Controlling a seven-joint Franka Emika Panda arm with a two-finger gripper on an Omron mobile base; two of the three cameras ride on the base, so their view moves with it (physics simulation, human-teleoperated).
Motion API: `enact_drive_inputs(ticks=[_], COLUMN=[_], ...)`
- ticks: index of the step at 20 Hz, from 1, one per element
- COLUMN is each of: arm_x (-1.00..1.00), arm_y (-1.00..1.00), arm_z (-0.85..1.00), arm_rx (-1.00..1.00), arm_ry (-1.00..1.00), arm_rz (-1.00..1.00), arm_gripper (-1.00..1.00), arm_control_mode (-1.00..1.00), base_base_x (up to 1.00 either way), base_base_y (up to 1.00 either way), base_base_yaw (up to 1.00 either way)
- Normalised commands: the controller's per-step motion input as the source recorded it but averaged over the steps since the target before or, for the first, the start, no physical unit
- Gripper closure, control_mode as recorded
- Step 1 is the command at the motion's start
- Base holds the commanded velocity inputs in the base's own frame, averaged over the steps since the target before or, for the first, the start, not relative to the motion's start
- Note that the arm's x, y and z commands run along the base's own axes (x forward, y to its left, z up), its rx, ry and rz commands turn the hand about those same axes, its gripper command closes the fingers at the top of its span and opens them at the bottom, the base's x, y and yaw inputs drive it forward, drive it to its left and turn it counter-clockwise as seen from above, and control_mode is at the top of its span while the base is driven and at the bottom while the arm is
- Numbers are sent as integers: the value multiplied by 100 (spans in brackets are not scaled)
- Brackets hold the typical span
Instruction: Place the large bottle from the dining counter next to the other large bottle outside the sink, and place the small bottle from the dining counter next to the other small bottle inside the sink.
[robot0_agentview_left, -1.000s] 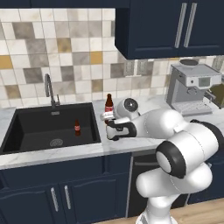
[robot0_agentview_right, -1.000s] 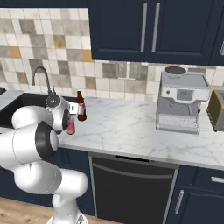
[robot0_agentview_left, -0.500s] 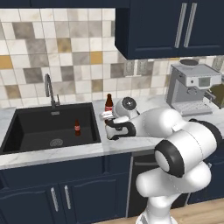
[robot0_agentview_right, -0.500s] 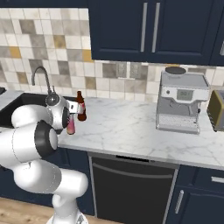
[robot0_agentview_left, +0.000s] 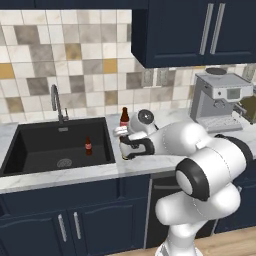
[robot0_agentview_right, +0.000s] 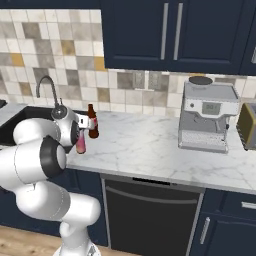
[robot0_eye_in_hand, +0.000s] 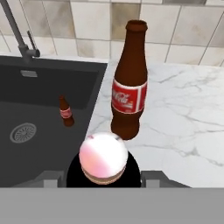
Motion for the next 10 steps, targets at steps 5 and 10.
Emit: enact_drive_inputs(ticks=[5,10], arm_x=[2,0], arm_y=[9,6], arm_z=[-13,-11], arm_rx=[0,0], arm_ry=[0,0], arm_rz=[0,0], arm_gripper=[-100,-100], arm_control_mode=[-100,-100], base_base_x=[0,0], base_base_y=[0,0], base_base_yaw=[0,0])
